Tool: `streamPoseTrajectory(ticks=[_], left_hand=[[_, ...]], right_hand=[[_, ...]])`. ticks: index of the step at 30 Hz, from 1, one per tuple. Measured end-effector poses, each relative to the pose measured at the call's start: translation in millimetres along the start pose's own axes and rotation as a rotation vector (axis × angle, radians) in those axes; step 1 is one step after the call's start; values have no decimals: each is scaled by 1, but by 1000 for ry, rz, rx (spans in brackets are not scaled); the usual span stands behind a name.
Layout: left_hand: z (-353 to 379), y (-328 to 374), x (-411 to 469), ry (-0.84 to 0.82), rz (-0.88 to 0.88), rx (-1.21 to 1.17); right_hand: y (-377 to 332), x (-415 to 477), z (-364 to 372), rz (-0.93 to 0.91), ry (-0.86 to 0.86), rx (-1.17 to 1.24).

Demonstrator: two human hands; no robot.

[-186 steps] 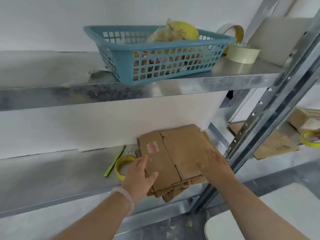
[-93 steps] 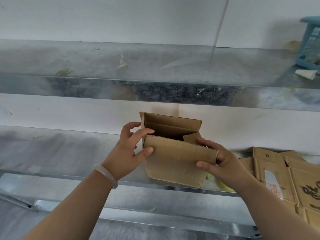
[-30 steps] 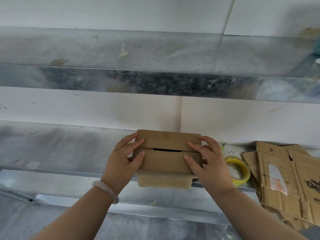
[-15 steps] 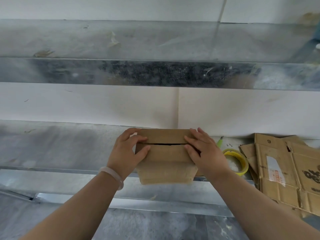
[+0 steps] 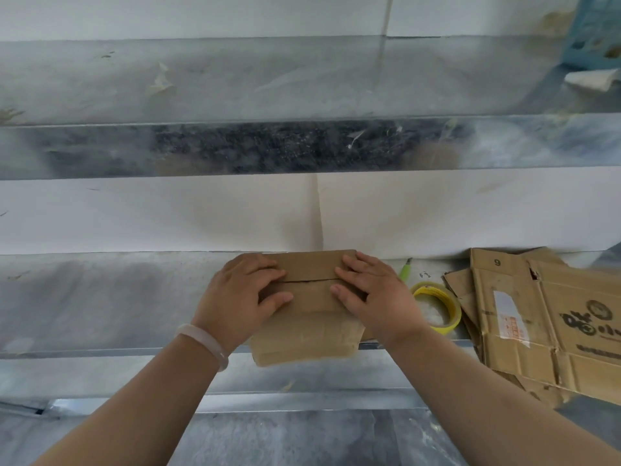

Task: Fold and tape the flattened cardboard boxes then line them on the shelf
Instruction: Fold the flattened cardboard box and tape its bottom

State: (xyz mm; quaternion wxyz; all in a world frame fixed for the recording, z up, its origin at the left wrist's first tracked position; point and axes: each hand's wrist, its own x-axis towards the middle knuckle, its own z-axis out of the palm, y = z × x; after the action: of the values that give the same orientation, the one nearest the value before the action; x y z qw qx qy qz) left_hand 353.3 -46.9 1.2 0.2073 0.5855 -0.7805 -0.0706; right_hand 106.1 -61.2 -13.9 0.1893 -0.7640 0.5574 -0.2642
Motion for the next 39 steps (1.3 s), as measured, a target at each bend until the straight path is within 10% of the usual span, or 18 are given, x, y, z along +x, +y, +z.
streamPoseTrajectory(ticks=[8,13,23,29,39], left_hand=[[8,11,9,-7,15,-1],[10,16,6,-3,-40,-16],[10,33,6,6,-163,50],[13,36,4,20,-208,32],[13,34,2,71,-188,-16]], right_hand=[[18,-16,-19,-25,-121,13],[102,-52,-44,374,-107,-291],[128,-46,-48,86,-337,-534],[87,-47,-79,224,-49,86],[-17,2,-79,288,-185,1136]])
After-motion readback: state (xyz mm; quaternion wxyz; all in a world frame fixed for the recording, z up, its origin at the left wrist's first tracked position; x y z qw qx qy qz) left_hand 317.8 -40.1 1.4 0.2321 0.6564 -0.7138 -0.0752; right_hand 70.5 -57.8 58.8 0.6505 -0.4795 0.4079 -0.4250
